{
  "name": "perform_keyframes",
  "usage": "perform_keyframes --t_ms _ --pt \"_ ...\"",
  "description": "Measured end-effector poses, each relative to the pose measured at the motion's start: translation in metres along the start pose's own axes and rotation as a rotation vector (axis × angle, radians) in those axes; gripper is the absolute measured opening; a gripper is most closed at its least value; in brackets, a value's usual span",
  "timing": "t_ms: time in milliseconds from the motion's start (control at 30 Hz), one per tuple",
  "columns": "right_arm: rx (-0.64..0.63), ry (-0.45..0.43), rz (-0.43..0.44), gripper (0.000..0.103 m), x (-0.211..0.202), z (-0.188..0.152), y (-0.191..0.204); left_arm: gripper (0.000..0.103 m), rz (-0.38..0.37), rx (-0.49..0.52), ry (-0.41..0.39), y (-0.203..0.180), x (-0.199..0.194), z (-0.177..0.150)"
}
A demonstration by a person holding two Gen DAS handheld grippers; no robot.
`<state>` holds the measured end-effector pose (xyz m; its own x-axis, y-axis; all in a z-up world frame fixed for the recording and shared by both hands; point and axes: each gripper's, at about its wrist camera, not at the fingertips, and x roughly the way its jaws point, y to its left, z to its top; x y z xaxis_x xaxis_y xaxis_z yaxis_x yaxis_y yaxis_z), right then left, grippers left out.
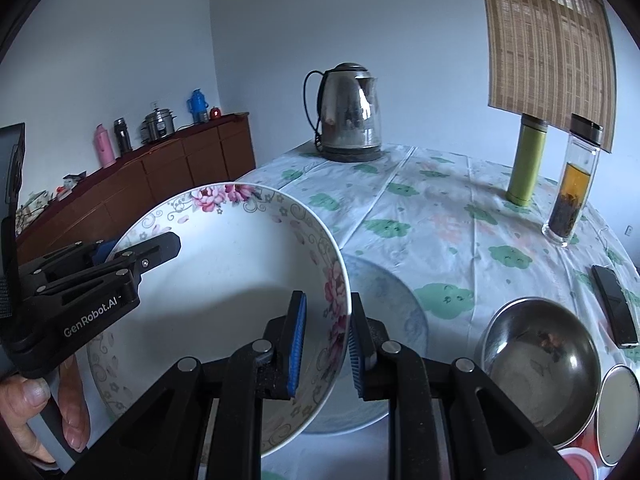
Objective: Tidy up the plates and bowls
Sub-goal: 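Lift the pink-rimmed bowl with both grippers over the blue-patterned plate, then lower the pink-rimmed bowl with both grippers onto the blue-patterned plate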
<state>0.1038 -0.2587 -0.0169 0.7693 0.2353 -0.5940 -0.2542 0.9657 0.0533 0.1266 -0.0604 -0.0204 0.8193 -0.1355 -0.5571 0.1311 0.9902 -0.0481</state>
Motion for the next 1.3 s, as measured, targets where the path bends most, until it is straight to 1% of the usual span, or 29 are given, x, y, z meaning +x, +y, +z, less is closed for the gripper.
perform_keyframes --t_ms 100,300,667,833,1300 --pt "0.011 -0.005 -0.013 0.021 0.003 0.001 -0.004 0.031 -0.008 -0.003 -0.002 -0.004 0.005 0.003" --pt "0.039 -0.017 -0.063 0.021 0.009 0.001 -0.012 0.031 -0.049 -0.009 0.007 -0.009 0.023 0.005" --pt "0.072 -0.006 -0.148 0.022 0.022 0.000 -0.027 0.031 -0.082 0.008 0.064 -0.025 0.052 0.012" --pt "0.078 0.013 -0.177 0.022 0.028 -0.002 -0.030 0.031 -0.093 0.018 0.091 -0.030 0.065 0.008" --pt "0.090 0.064 -0.211 0.022 0.039 -0.010 -0.035 0.031 -0.105 0.048 0.131 -0.037 0.080 0.000"
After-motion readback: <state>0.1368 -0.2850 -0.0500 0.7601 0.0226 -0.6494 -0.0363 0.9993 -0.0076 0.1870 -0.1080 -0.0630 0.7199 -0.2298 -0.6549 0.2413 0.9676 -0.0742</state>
